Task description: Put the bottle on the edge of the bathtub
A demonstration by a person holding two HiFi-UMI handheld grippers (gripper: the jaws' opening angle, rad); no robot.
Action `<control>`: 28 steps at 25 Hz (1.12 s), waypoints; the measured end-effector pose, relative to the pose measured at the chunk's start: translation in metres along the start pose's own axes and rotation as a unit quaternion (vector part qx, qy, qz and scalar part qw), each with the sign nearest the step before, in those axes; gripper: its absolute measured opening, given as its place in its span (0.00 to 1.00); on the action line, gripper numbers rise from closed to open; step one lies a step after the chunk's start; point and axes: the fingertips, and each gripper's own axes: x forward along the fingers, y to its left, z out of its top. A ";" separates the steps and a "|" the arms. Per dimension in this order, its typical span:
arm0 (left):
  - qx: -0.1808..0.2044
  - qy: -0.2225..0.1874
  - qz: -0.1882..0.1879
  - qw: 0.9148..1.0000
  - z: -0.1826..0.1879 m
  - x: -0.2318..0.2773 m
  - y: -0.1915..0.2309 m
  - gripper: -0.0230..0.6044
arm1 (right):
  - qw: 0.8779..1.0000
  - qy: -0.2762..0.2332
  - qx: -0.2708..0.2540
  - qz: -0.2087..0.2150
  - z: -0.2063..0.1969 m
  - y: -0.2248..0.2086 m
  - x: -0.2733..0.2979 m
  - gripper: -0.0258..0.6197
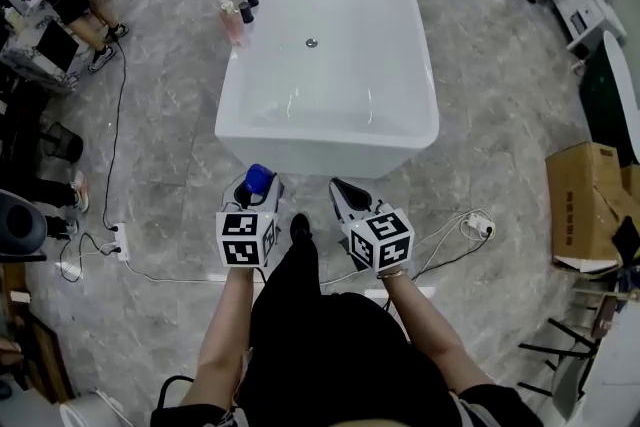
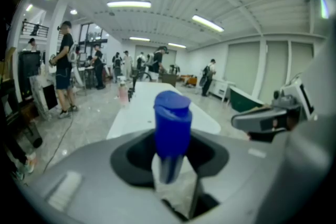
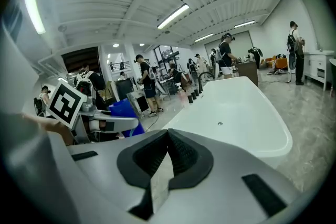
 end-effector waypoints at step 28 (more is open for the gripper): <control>-0.014 0.016 0.039 0.999 0.074 0.148 0.151 0.29 | 0.998 0.025 -0.003 0.063 0.097 -0.043 0.205 0.04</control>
